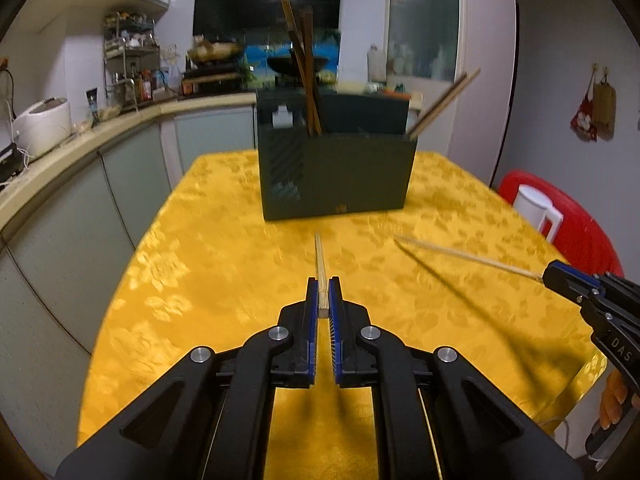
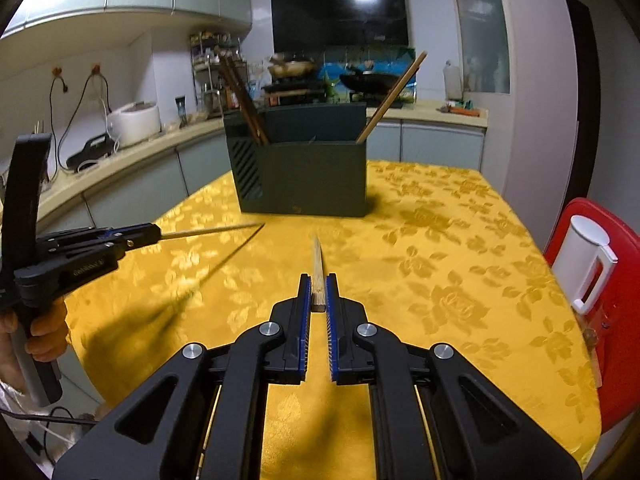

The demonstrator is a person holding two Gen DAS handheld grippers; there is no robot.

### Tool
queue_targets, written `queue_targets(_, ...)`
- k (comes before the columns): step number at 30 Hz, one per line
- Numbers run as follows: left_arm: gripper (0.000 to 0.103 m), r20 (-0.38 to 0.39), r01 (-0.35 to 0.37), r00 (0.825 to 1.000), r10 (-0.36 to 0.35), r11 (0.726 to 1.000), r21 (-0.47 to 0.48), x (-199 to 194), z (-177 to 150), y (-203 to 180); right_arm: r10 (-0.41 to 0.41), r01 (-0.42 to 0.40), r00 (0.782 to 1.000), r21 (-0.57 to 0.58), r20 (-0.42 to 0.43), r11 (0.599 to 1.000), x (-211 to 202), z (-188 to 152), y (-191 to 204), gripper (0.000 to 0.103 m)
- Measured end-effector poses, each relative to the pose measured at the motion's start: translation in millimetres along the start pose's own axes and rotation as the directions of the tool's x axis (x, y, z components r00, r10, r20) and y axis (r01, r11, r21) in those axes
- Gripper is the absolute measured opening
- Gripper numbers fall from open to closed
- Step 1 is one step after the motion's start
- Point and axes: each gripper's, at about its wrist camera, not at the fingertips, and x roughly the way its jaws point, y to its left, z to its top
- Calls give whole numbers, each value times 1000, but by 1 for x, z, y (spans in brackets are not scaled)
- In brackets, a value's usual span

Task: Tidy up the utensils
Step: 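Lift the bamboo chopstick with the left tool over the green holder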

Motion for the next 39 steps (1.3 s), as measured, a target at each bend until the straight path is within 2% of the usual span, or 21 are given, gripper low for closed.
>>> queue_targets(13,5,139,43,989,-42,999,-6,-46,30,5,32,-35,996,38,87,999,-27,25,-7,8)
queue_targets(24,5,121,39,992,-40,999,15,-41,57,5,65,-73,990,61,127,995,-28,55,-11,8)
queue_targets(39,5,124,62,990,-65,998,27,-27,129,4,75,-87,989,90,124,992,-8,116,-33,8)
